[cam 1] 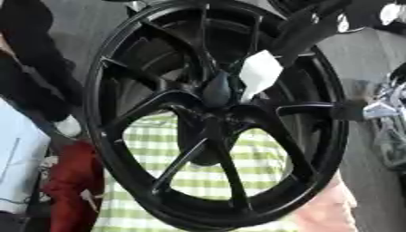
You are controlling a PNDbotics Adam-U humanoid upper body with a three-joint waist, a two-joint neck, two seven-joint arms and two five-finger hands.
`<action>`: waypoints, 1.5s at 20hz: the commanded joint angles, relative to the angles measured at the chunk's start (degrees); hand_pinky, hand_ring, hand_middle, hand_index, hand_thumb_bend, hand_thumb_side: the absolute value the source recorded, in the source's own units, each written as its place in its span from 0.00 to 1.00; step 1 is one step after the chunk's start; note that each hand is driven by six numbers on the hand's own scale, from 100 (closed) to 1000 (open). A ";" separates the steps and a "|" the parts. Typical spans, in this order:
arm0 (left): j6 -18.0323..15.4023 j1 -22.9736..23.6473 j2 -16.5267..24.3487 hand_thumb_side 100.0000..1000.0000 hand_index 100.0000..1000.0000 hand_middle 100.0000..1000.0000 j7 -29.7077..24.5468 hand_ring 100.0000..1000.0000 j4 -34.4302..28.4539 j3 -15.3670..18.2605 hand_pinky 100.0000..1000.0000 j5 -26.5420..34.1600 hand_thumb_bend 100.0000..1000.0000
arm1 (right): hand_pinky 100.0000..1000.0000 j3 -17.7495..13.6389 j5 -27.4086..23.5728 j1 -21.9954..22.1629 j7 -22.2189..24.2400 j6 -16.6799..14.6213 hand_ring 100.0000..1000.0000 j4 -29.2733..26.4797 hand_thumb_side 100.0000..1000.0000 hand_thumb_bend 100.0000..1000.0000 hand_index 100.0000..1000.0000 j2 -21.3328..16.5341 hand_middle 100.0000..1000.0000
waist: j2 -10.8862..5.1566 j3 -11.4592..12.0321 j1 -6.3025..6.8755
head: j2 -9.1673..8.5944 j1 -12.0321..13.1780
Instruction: Pull the pin out of the wheel hub.
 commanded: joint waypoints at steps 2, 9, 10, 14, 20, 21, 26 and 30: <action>-0.11 -0.74 1.88 0.80 0.74 0.68 -0.14 0.64 -0.84 0.35 0.49 0.10 0.03 | 0.96 0.00 -0.74 -2.18 -0.89 3.49 0.86 -0.60 0.00 0.18 0.91 0.16 0.73 | -1.47 0.39 0.24 | -0.73 -0.99; -0.28 -1.38 1.80 0.80 0.74 0.68 0.56 0.64 -0.97 0.84 0.49 0.04 0.03 | 0.96 0.31 1.17 -2.32 -3.14 8.14 0.86 -0.60 0.00 0.16 0.92 1.17 0.71 | -1.03 1.62 -0.10 | -0.88 -2.04; -0.31 -1.41 1.80 0.80 0.74 0.68 0.69 0.64 -0.98 0.91 0.49 0.04 0.03 | 0.96 0.36 1.36 -2.28 -3.30 8.44 0.86 -0.60 0.00 0.16 0.92 1.22 0.71 | -0.98 1.71 -0.12 | -0.87 -2.13; -0.35 -1.80 1.84 0.80 0.74 0.68 0.96 0.64 -1.08 1.02 0.49 0.03 0.03 | 0.96 1.05 2.55 -2.20 -3.01 9.24 0.85 -0.60 0.00 0.16 0.92 1.55 0.71 | -0.70 2.21 -0.25 | -0.85 -2.33; -0.32 -2.32 1.81 0.80 0.74 0.68 1.32 0.64 -1.05 1.19 0.49 0.00 0.03 | 0.96 1.59 4.48 -1.76 -3.23 10.34 0.85 -0.60 0.00 0.14 0.92 2.18 0.70 | -0.12 3.01 -0.60 | -0.92 -2.37; -0.34 -2.38 1.83 0.80 0.74 0.68 1.39 0.64 -1.06 1.23 0.49 -0.01 0.03 | 0.96 1.60 4.84 -1.57 -3.37 10.55 0.85 -0.60 0.00 0.14 0.92 2.20 0.70 | -0.04 3.13 -0.65 | -0.95 -2.41; -0.29 -2.52 1.85 0.80 0.74 0.67 1.75 0.63 -1.10 1.41 0.49 -0.02 0.03 | 0.97 1.67 6.84 -0.57 -4.24 11.78 0.86 -0.60 0.00 0.15 0.92 2.49 0.71 | 0.39 3.67 -0.86 | -1.14 -2.72; -0.21 -2.42 1.79 0.80 0.74 0.67 1.80 0.63 -1.09 1.41 0.49 0.01 0.03 | 0.97 1.67 7.16 -0.28 -5.03 12.13 0.89 -0.60 0.00 0.16 0.93 2.72 0.74 | 0.55 3.77 -0.95 | -1.18 -2.73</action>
